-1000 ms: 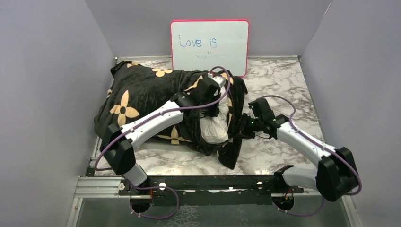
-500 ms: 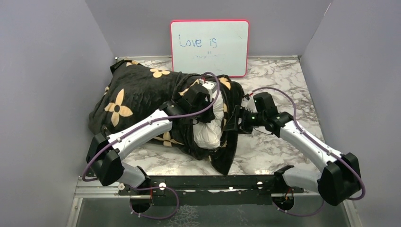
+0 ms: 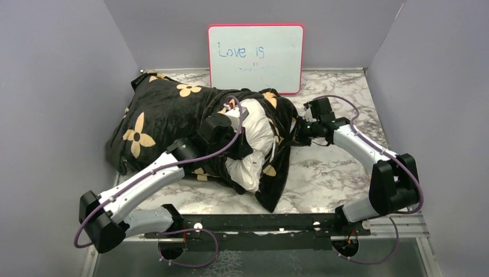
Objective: Remove the pillowcase from the pillow
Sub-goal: Remove the pillow from the pillowcase.
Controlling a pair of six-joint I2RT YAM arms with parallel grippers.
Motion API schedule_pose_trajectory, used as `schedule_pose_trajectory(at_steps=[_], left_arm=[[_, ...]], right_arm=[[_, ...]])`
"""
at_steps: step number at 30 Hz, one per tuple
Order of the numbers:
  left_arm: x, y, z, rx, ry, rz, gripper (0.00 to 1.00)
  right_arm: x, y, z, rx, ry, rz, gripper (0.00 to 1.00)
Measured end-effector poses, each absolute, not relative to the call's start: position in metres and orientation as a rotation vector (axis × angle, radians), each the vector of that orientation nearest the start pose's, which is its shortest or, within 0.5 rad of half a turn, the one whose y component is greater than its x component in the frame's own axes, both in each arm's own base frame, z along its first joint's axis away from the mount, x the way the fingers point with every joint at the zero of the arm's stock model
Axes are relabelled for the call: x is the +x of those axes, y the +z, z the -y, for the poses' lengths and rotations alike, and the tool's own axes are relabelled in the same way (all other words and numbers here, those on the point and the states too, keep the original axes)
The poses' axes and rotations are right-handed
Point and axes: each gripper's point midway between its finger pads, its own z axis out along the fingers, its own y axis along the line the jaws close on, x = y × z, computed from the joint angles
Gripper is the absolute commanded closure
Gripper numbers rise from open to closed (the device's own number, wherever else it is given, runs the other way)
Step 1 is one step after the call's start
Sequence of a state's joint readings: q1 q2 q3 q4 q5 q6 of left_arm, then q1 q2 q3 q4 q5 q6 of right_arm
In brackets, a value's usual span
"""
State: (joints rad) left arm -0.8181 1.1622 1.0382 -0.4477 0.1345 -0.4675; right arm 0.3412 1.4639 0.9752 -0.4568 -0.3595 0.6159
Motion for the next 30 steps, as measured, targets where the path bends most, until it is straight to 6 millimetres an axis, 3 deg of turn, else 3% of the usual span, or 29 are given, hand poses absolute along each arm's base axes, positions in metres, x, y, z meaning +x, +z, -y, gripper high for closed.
schedule_pose_trajectory(at_steps=[4,10,14,18,20,23,27,29,30], left_arm=[[0.193,0.231,0.269,0.456,-0.897,-2.183,1.00],[0.176,0.227,0.256,0.434,-0.921,-2.214,1.00],[0.169,0.216,0.253,0.442,-0.915,-2.272,1.00],[0.170,0.209,0.256,0.451,-0.909,-2.299,1.00],[0.170,0.207,0.257,0.457,-0.909,-2.306,1.00],[0.169,0.207,0.257,0.460,-0.912,-2.309,1.00],[0.169,0.207,0.258,0.461,-0.916,-2.309,1.00],[0.168,0.208,0.259,0.466,-0.926,-2.307,1.00],[0.167,0.208,0.259,0.469,-0.931,-2.306,1.00]], right_arm=[[0.298,0.107,-0.178,0.271,0.940,-2.633,0.98],[0.266,0.118,-0.186,0.132,1.135,-2.594,0.77],[0.270,0.147,-0.172,0.084,1.087,-2.471,0.54],[0.269,0.173,-0.168,0.020,1.053,-2.371,0.41],[0.268,0.176,-0.168,0.006,1.055,-2.359,0.31],[0.267,0.172,-0.172,0.001,1.089,-2.381,0.09],[0.268,0.165,-0.186,-0.024,1.215,-2.400,0.09],[0.271,0.156,-0.194,-0.031,1.257,-2.425,0.16],[0.271,0.149,-0.198,-0.036,1.274,-2.449,0.26]])
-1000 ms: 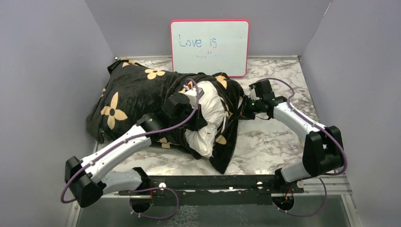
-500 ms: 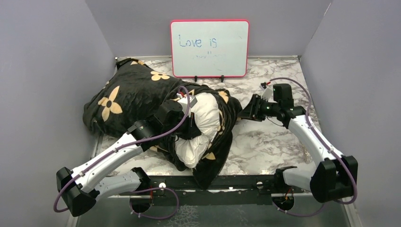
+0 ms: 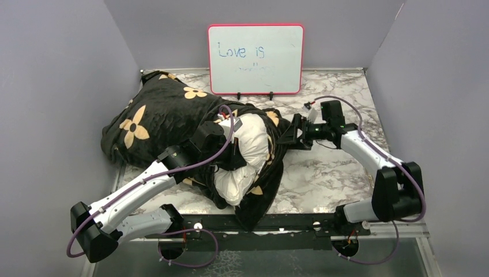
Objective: Remove the pillowcase from the pillow
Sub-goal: Remove the pillow from the pillowcase.
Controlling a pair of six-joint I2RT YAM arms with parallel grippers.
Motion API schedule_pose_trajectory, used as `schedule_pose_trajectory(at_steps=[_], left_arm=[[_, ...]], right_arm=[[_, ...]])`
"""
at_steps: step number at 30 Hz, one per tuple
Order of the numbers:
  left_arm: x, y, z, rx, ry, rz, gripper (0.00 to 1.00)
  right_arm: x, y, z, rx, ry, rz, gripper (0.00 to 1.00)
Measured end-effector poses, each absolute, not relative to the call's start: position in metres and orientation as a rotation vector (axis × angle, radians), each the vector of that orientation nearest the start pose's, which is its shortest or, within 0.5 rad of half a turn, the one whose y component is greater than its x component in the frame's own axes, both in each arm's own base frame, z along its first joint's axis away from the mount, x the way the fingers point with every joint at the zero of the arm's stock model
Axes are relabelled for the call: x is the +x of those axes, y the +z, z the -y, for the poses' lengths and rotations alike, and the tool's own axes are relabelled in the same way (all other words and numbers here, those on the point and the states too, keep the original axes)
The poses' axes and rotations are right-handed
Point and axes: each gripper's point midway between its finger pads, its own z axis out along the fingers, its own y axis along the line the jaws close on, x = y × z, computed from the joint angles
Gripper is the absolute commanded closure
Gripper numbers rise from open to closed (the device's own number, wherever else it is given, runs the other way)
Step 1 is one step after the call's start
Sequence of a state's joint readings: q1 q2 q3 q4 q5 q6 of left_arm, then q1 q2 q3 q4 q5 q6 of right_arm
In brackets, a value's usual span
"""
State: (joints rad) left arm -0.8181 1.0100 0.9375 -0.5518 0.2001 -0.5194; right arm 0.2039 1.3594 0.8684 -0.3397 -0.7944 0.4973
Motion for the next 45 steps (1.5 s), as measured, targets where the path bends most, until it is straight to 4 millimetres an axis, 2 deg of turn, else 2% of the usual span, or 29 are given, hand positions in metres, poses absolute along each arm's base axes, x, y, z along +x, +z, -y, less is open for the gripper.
schedule_pose_trajectory(at_steps=[3,4,7,8,12,16,20,24,29,35,39,42,45], left_arm=[[0.165,0.209,0.260,0.478,-0.942,-2.308,1.00],[0.165,0.208,0.260,0.479,-0.944,-2.308,1.00],[0.164,0.208,0.260,0.479,-0.947,-2.303,1.00],[0.164,0.209,0.259,0.478,-0.948,-2.301,1.00],[0.161,0.212,0.251,0.464,-0.939,-2.279,1.00],[0.155,0.219,0.236,0.427,-0.918,-2.247,1.00],[0.144,0.222,0.218,0.385,-0.915,-2.222,1.00],[0.139,0.218,0.212,0.369,-0.914,-2.238,1.00],[0.140,0.213,0.214,0.372,-0.903,-2.261,1.00],[0.144,0.202,0.221,0.390,-0.891,-2.303,1.00],[0.146,0.201,0.226,0.399,-0.902,-2.306,1.00],[0.146,0.203,0.228,0.405,-0.915,-2.299,1.00],[0.146,0.202,0.231,0.411,-0.924,-2.301,1.00]], right_arm=[[0.275,0.136,-0.209,-0.044,1.301,-2.507,0.65],[0.278,0.134,-0.212,-0.047,1.306,-2.516,0.76],[0.290,0.130,-0.212,-0.018,1.237,-2.549,0.98],[0.297,0.128,-0.208,0.004,1.179,-2.561,1.00],[0.324,0.122,-0.186,0.134,0.994,-2.584,1.00],[0.336,0.109,-0.163,0.289,0.978,-2.619,1.00],[0.321,0.095,-0.167,0.323,1.063,-2.673,1.00],[0.310,0.092,-0.169,0.307,1.099,-2.695,0.96],[0.303,0.100,-0.164,0.265,1.071,-2.697,0.83],[0.299,0.122,-0.155,0.190,1.042,-2.635,0.62],[0.296,0.161,-0.153,0.094,1.039,-2.504,0.44],[0.289,0.183,-0.163,0.001,1.060,-2.435,0.42],[0.279,0.196,-0.190,-0.130,1.084,-2.416,0.42]])
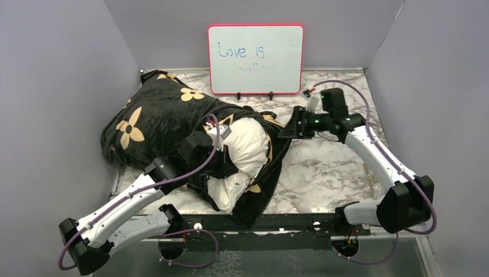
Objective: Remove the pillowcase from the pillow
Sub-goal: Remove the pillow from the pillowcase.
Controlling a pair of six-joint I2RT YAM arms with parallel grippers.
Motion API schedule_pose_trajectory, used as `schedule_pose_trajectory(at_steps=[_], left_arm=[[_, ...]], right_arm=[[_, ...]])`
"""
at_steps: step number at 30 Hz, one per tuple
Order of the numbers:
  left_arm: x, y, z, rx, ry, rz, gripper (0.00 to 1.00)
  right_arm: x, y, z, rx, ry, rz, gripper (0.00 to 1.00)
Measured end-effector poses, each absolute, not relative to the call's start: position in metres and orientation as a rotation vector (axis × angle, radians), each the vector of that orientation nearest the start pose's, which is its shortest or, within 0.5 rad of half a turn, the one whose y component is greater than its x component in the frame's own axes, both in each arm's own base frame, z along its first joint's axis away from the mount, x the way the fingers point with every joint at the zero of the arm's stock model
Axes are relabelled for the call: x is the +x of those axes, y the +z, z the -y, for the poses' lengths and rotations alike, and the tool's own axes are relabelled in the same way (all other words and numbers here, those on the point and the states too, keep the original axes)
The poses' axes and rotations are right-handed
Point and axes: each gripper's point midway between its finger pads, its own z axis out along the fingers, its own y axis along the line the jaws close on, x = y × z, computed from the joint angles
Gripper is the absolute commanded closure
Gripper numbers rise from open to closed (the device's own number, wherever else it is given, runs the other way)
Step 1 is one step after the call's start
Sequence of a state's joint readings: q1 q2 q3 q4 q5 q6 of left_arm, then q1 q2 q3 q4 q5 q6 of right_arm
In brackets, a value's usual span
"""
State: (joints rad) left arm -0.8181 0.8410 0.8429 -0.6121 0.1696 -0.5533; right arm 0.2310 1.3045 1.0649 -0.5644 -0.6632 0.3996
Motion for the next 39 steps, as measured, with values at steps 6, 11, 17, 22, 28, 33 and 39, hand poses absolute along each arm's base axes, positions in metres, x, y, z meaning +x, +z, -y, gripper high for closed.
schedule_pose_trajectory(at_steps=[6,11,17,22,28,33,39], left_arm=[[0.145,0.202,0.234,0.416,-0.938,-2.306,1.00],[0.144,0.206,0.234,0.403,-0.957,-2.293,1.00],[0.145,0.211,0.234,0.381,-0.970,-2.281,1.00],[0.151,0.227,0.231,0.356,-0.954,-2.232,1.00],[0.142,0.241,0.215,0.338,-0.955,-2.185,0.95],[0.138,0.234,0.211,0.358,-0.926,-2.231,0.29],[0.169,0.291,0.241,0.470,-0.892,-2.157,0.14]], right_arm=[[0.265,0.189,-0.255,-0.344,1.070,-2.468,0.60],[0.277,0.159,-0.250,-0.261,0.932,-2.566,0.98],[0.295,0.151,-0.230,-0.134,0.681,-2.603,0.99],[0.323,0.136,-0.204,0.036,0.591,-2.657,0.99],[0.319,0.095,-0.200,0.134,0.705,-2.792,0.99],[0.305,0.082,-0.205,0.119,0.837,-2.802,0.99],[0.302,0.076,-0.202,0.118,0.926,-2.754,0.99]])
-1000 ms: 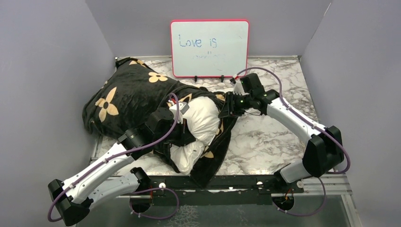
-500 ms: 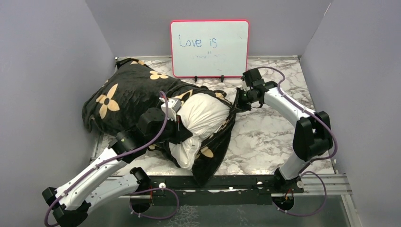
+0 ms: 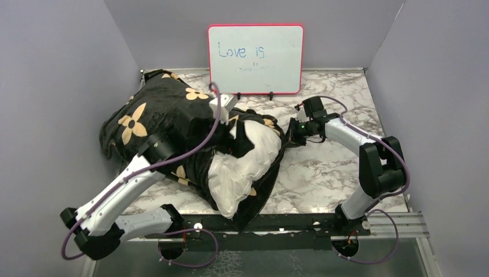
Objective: Remove the pillowcase from the pillow
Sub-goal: Remove the pillow from the pillowcase.
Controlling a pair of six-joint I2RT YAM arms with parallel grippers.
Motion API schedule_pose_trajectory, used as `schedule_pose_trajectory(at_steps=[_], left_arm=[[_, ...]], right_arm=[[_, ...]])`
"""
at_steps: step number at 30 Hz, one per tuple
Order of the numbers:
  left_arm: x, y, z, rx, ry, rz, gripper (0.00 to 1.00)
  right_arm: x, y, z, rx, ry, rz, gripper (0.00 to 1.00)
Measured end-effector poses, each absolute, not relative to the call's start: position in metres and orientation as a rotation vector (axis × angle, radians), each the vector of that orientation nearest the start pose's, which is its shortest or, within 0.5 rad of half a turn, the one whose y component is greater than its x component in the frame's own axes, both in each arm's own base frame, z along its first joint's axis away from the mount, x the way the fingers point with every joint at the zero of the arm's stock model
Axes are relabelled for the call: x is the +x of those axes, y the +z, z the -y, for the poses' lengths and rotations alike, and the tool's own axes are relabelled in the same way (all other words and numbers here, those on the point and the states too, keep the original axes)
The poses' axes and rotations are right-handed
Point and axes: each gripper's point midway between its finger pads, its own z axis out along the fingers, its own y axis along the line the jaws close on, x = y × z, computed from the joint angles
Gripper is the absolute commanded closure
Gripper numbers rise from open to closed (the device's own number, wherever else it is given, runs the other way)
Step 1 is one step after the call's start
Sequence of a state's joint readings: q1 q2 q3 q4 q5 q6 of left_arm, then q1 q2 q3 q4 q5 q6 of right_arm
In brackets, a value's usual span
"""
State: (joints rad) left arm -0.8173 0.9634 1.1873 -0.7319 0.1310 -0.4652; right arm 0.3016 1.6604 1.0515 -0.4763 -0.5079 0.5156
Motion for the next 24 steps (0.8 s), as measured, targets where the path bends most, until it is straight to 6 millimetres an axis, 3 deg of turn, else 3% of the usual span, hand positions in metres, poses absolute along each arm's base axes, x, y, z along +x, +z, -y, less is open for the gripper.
schedule_pose_trajectory(at_steps=[3,6,8,11,15,19,22,24], left_arm=[[0.197,0.328,0.271,0.564,-0.875,-2.057,0.12],[0.211,0.333,0.298,0.676,-0.837,-2.014,0.12],[0.216,0.316,0.318,0.767,-0.790,-2.031,0.11],[0.220,0.264,0.340,0.913,-0.658,-2.107,0.11],[0.229,0.211,0.348,1.050,-0.455,-2.160,0.11],[0.238,0.184,0.347,1.150,-0.292,-2.152,0.13],[0.240,0.166,0.344,1.201,-0.194,-2.147,0.22],[0.241,0.151,0.339,1.219,-0.115,-2.154,0.47]], right_arm=[[0.300,0.080,-0.204,0.112,0.957,-2.724,0.99],[0.297,0.083,-0.205,0.122,0.985,-2.697,0.99],[0.295,0.086,-0.205,0.132,1.001,-2.675,0.99],[0.291,0.090,-0.206,0.158,1.023,-2.642,1.00],[0.284,0.099,-0.203,0.228,1.051,-2.592,1.00],[0.275,0.106,-0.201,0.293,1.087,-2.540,0.99],[0.274,0.109,-0.201,0.320,1.106,-2.519,0.99],[0.274,0.108,-0.201,0.332,1.110,-2.518,0.99]])
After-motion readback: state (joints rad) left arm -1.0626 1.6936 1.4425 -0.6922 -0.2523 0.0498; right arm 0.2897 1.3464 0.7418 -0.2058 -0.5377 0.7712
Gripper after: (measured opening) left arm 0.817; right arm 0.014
